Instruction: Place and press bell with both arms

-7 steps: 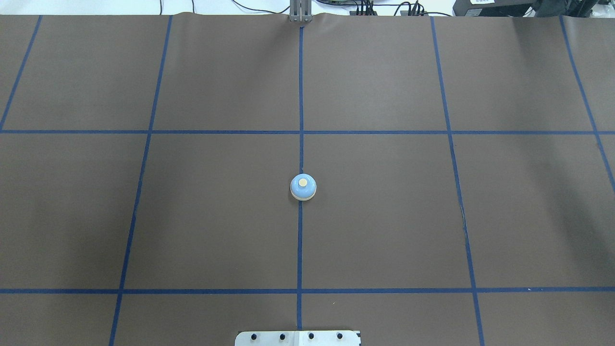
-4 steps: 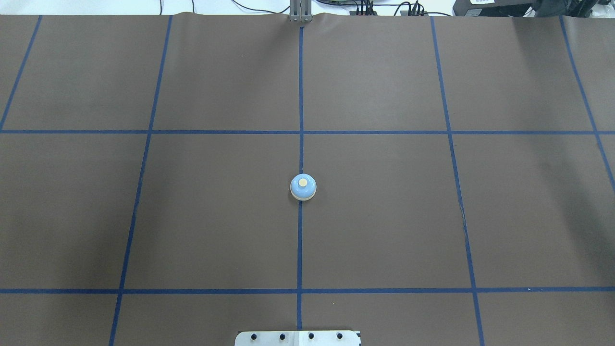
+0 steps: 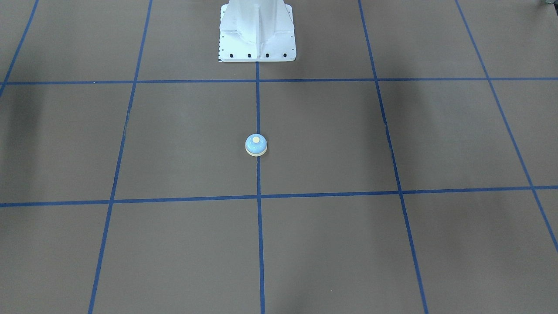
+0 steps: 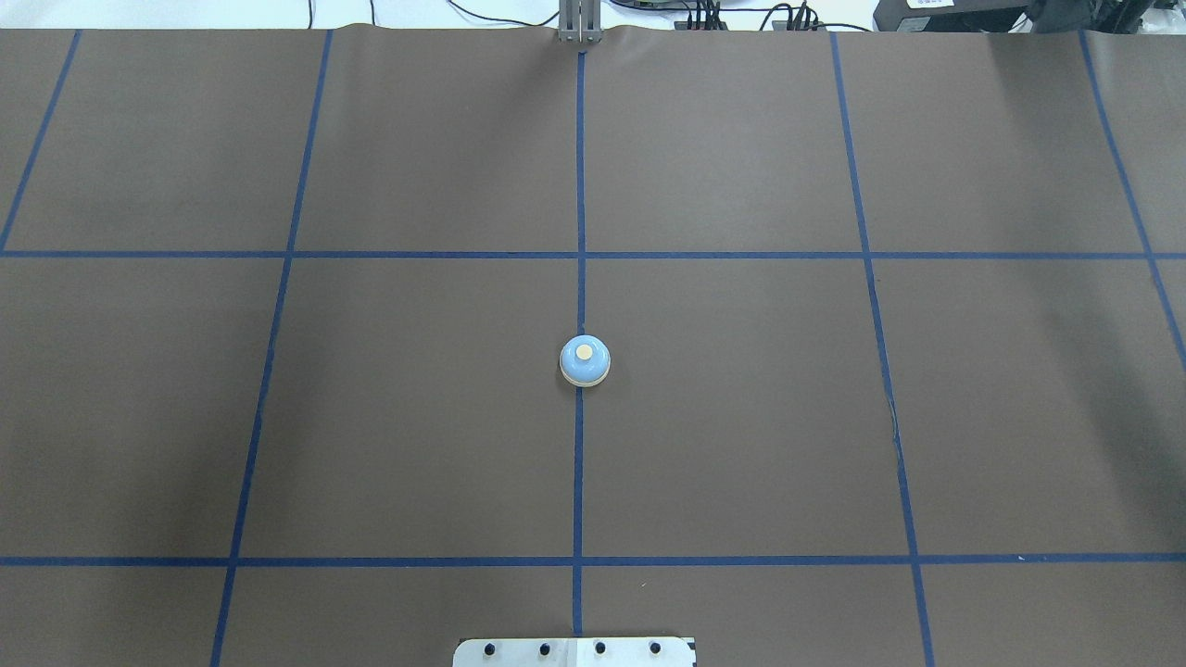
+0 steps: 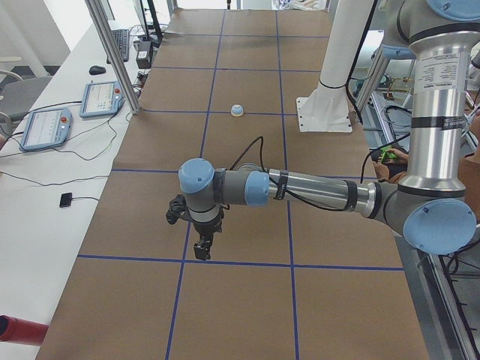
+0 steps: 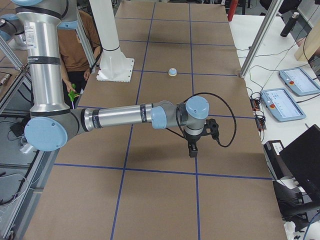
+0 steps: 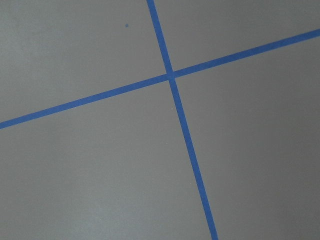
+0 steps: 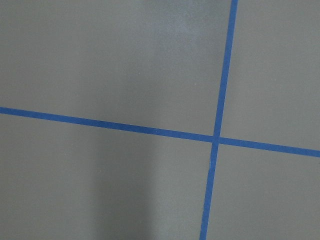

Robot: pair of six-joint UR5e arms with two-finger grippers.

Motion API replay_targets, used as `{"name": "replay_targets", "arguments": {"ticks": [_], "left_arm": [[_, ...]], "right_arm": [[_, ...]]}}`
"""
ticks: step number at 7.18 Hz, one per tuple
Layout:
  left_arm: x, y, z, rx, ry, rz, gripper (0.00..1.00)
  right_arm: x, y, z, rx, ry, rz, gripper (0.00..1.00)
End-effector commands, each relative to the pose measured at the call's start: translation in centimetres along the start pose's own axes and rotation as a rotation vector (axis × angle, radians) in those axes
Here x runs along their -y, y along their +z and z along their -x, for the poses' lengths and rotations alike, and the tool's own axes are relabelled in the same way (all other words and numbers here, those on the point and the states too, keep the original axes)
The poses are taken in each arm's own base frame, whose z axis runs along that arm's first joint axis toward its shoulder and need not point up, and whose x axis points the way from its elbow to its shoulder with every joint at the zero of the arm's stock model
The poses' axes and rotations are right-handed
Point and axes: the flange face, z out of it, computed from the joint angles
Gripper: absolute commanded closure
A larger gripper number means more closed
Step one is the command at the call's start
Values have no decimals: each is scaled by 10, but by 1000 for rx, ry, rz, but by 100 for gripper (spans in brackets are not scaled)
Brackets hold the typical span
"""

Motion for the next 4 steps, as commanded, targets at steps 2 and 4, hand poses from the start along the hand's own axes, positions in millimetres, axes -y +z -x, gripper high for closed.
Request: {"name": "replay_targets", "arguments": {"ticks": [2, 4], "left_arm": [[0, -3, -2, -2, 6, -11, 0], [1, -10, -8, 7, 17, -23, 0]], "right_arm": [[-2, 2, -2, 0, 12, 5, 0], [-1, 2, -1, 1, 13, 5, 0]]}}
